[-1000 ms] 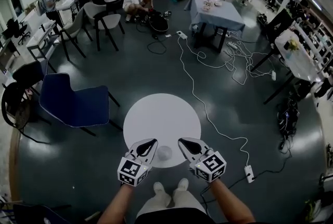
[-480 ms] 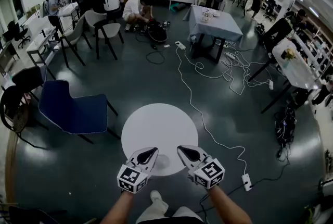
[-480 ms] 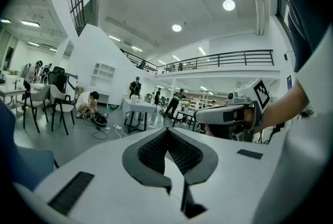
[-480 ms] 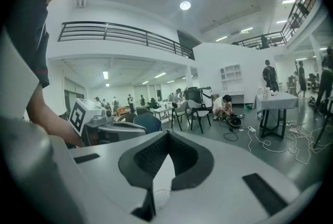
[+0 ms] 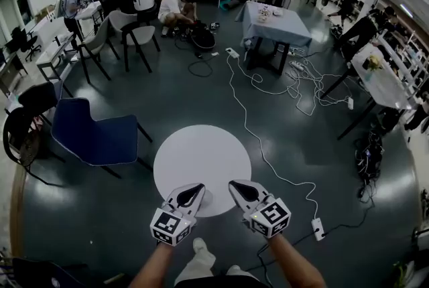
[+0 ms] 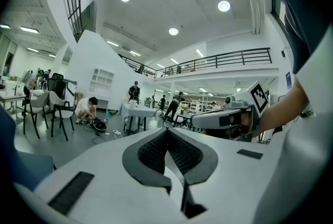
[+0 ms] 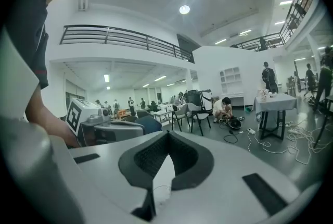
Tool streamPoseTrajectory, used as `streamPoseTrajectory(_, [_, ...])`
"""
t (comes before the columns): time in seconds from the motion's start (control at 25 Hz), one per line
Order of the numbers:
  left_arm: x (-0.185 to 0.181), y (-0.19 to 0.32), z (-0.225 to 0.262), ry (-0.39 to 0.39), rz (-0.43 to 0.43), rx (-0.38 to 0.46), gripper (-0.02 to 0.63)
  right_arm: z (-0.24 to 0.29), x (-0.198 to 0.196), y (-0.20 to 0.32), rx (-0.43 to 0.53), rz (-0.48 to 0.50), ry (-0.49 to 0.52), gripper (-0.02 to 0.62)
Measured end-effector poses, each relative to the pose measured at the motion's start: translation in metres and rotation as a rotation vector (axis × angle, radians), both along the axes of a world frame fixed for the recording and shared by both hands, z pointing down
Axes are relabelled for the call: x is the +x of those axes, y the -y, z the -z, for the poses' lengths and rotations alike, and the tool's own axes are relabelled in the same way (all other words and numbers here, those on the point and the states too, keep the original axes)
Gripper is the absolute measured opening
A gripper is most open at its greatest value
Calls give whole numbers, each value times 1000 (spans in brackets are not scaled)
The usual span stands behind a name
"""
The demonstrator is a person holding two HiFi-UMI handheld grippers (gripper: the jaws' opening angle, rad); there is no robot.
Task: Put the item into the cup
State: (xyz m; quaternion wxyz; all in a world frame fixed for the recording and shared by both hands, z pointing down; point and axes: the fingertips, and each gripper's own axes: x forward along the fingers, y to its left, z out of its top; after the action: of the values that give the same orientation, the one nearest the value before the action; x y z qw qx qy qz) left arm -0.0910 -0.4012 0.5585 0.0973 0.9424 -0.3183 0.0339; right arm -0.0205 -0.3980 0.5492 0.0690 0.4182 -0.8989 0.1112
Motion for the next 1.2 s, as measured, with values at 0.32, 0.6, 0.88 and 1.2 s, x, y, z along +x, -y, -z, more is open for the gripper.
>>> streamPoseTrajectory(0.32, [22,-54,26,21,20,37,17,24,22,-47,32,29,14,9])
streamPoseTrajectory(0.6, [33,-97,48,38,53,67,17,44,36,-85,60,60,24,9])
streamPoseTrajectory(0.88, [42,-141,64,-1,71,82,17,58,44,-125,89,82,29,9])
streamPoseTrajectory(1.2, [58,-189,77,-1,78,117,17,68,61,-170,118,95,34,9])
